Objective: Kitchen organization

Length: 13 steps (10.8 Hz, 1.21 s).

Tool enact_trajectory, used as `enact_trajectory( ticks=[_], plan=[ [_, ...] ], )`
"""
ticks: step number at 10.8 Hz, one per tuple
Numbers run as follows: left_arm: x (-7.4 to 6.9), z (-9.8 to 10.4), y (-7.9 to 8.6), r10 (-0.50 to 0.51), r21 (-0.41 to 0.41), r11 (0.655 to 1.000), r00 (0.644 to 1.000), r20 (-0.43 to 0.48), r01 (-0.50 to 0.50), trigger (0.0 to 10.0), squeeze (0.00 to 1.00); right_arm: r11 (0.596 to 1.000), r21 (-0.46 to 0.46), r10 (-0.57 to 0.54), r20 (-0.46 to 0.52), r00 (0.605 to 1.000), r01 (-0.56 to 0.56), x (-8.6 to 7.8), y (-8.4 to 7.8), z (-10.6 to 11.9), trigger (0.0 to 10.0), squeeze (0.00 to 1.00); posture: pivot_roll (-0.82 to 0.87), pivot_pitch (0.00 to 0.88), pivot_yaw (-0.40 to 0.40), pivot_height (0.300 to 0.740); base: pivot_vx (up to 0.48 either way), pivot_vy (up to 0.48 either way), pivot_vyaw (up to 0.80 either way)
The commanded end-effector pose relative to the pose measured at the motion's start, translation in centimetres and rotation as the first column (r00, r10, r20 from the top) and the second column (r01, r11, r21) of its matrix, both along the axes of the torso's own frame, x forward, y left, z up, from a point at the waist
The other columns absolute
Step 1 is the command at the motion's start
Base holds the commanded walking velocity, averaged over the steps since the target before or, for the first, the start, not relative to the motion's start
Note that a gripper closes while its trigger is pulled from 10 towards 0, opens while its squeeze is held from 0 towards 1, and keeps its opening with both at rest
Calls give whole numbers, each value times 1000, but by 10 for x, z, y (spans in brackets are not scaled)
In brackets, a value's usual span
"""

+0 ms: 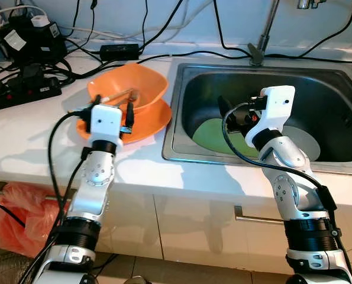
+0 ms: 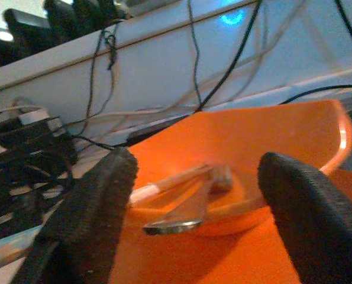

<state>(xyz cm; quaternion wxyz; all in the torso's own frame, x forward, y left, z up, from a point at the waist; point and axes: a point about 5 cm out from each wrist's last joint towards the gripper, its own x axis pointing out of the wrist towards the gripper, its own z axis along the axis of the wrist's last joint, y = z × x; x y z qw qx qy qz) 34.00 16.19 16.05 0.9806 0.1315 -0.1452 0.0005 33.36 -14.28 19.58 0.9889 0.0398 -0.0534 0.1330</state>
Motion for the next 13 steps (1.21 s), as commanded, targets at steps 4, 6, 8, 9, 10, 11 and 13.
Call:
enact_trajectory(
  ticks=[4,6,8,9,10,11,13],
  plan=[
    [3,0,-1,-29,-13,999,1000,0,29,0,0,1000,3,-16,11,1000,16,1,-2,5,10000,0,59,41,40,740,0,0,0],
    [3,0,-2,-35,-14,999,999,3,35,0,0,1000,6,-16,11,1000,16,1,-1,5,10000,0,62,41,41,740,0,0,0],
    [3,0,-2,-42,-12,999,999,3,42,0,0,1000,9,-21,9,1000,21,1,-2,5,10000,0,61,41,43,740,0,0,0],
    [4,0,-3,-47,-13,999,999,5,47,0,0,1000,10,-24,9,1000,24,2,-3,5,10000,0,61,41,43,740,0,0,0],
    [4,0,-4,-49,-14,999,999,7,49,0,0,1000,11,-24,9,1000,24,1,-2,5,10000,0,61,41,43,740,0,0,0],
    [4,1,-4,-51,-16,999,999,8,51,0,0,1000,16,0,6,1000,0,0,-1,5,10000,0,61,41,43,740,0,0,0],
    [3,1,-4,-54,-17,998,998,10,54,0,0,986,20,166,-28,986,-165,-7,7,4,10000,0,63,41,45,740,0,0,0]
  ],
)
